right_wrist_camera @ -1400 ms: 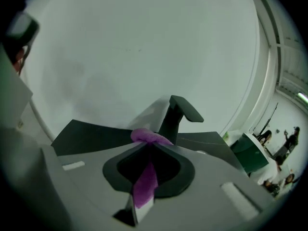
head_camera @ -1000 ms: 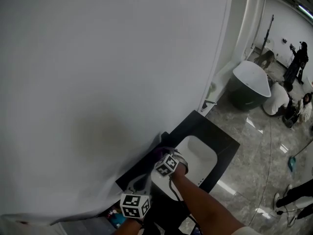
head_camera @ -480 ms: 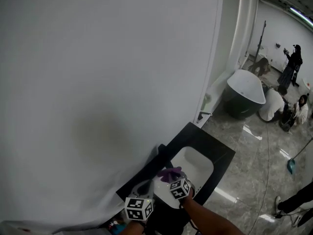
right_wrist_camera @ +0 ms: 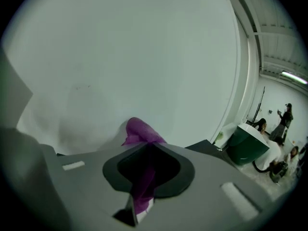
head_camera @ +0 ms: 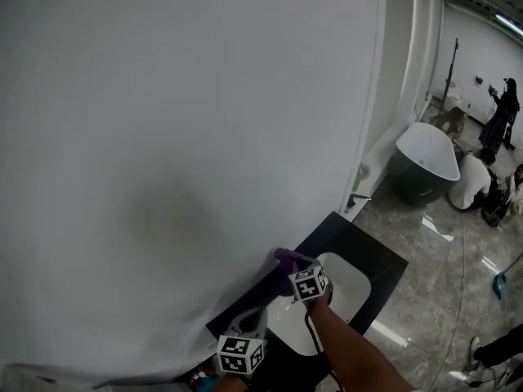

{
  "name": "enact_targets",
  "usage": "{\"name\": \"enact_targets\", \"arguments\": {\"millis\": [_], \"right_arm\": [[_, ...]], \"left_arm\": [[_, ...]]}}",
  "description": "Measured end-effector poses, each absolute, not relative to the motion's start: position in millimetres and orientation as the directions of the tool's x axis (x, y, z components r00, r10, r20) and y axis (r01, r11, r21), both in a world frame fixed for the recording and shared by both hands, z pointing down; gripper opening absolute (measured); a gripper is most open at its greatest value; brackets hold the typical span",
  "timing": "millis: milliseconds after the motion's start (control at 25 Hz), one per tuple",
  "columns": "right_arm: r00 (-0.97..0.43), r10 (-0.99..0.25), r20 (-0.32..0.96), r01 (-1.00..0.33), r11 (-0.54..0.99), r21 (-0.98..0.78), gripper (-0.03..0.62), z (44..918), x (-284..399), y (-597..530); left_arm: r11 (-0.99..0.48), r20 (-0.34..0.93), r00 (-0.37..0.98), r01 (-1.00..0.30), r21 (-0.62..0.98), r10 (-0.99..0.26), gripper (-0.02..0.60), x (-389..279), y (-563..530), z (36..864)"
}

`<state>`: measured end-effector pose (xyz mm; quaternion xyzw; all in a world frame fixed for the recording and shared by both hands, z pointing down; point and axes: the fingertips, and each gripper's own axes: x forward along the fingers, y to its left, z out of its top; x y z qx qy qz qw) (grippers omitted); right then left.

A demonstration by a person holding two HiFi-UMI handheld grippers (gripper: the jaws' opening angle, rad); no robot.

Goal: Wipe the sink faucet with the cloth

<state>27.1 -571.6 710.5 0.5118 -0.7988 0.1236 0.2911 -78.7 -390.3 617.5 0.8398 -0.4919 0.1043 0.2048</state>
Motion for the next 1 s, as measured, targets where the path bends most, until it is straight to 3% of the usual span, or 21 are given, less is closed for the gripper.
{"name": "enact_targets", "arguments": {"millis": [200, 480, 720, 1000], "right_arm": [[-0.334, -0.744, 0.578, -0.903, 0.429, 0.03, 0.029, 715, 43, -489], [-0.402, -0.813, 0.422, -0.914, 0.388, -0.123, 0.031, 625, 69, -413], [-0.374, -0.861, 0.344, -0.927, 0.349, -0.136, 0.031, 567, 80, -381], [-0.372, -0.862, 0.344, -0.928, 0.339, -0.155, 0.029, 553, 73, -366]], "left_arm": [[-0.444, 0.386, 0.505, -0.863, 0.241, -0.772, 0.005, -74, -384, 608], [-0.477, 0.344, 0.527, -0.85, 0.225, -0.777, 0.005, -53, -384, 582], [-0.48, 0.296, 0.53, -0.847, 0.228, -0.795, 0.005, -41, -375, 559], [-0.501, 0.271, 0.544, -0.838, 0.214, -0.794, 0.005, -35, -362, 537]]}}
